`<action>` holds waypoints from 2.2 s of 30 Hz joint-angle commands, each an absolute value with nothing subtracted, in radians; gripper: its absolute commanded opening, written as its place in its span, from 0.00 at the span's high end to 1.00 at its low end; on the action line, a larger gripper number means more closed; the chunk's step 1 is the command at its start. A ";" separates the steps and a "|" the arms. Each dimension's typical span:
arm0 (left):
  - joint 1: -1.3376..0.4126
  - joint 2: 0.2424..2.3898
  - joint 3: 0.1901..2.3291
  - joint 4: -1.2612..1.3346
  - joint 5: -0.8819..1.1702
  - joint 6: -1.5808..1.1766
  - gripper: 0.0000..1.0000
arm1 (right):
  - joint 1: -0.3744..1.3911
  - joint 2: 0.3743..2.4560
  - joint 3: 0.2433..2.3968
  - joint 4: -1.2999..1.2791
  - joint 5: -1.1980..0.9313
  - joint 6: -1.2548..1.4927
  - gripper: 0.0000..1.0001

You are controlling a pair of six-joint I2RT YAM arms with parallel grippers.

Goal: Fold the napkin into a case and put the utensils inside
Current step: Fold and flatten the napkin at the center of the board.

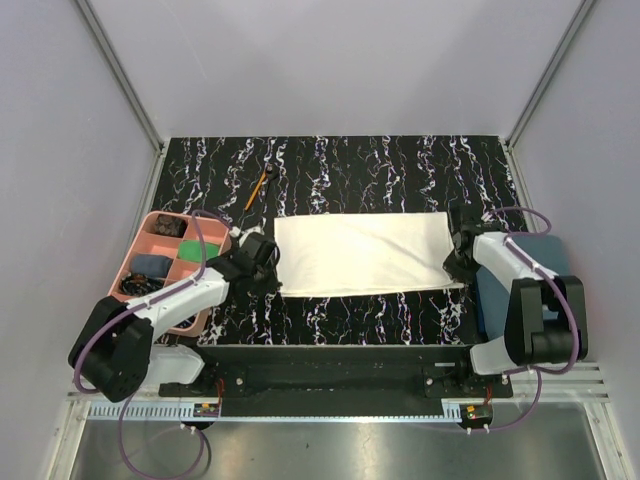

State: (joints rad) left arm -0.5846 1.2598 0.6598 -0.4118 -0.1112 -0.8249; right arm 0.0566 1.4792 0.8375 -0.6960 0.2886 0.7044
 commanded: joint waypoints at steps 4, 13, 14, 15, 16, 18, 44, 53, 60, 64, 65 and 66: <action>-0.606 1.307 0.618 -0.356 -0.110 -0.864 1.00 | 0.051 1.397 0.899 -0.710 0.391 0.669 1.00; -0.615 1.312 0.606 -0.345 -0.118 -0.864 1.00 | 0.052 1.497 0.905 -0.703 0.416 0.670 1.00; -0.615 1.309 0.606 -0.342 -0.117 -0.862 1.00 | 0.051 1.503 0.907 -0.701 0.422 0.667 1.00; -0.615 1.307 0.607 -0.342 -0.114 -0.864 1.00 | 0.051 1.512 0.908 -0.701 0.431 0.667 1.00; -0.617 1.305 0.607 -0.341 -0.109 -0.862 1.00 | 0.049 1.525 0.910 -0.703 0.439 0.667 1.00; -0.621 1.302 0.604 -0.334 -0.094 -0.865 1.00 | 0.049 1.540 0.917 -0.706 0.436 0.667 1.00; -0.380 1.126 0.641 -0.477 -0.199 -0.775 1.00 | 0.324 1.506 0.830 -0.650 0.037 0.893 1.00; -0.380 1.101 0.673 -0.471 -0.127 -0.744 1.00 | 0.314 1.372 0.948 -0.724 0.268 0.589 1.00; -0.380 1.051 0.736 -0.463 -0.158 -0.744 1.00 | 0.285 1.351 1.040 -0.707 0.293 0.476 1.00; -0.379 1.063 0.846 -0.459 -0.204 -0.715 1.00 | 0.270 1.361 1.182 -0.664 0.290 0.384 1.00; -0.376 1.075 0.888 -0.460 -0.209 -0.712 1.00 | 0.264 1.377 1.216 -0.661 0.285 0.358 1.00; -0.373 1.081 0.911 -0.460 -0.213 -0.706 1.00 | 0.255 1.385 1.250 -0.658 0.269 0.342 1.00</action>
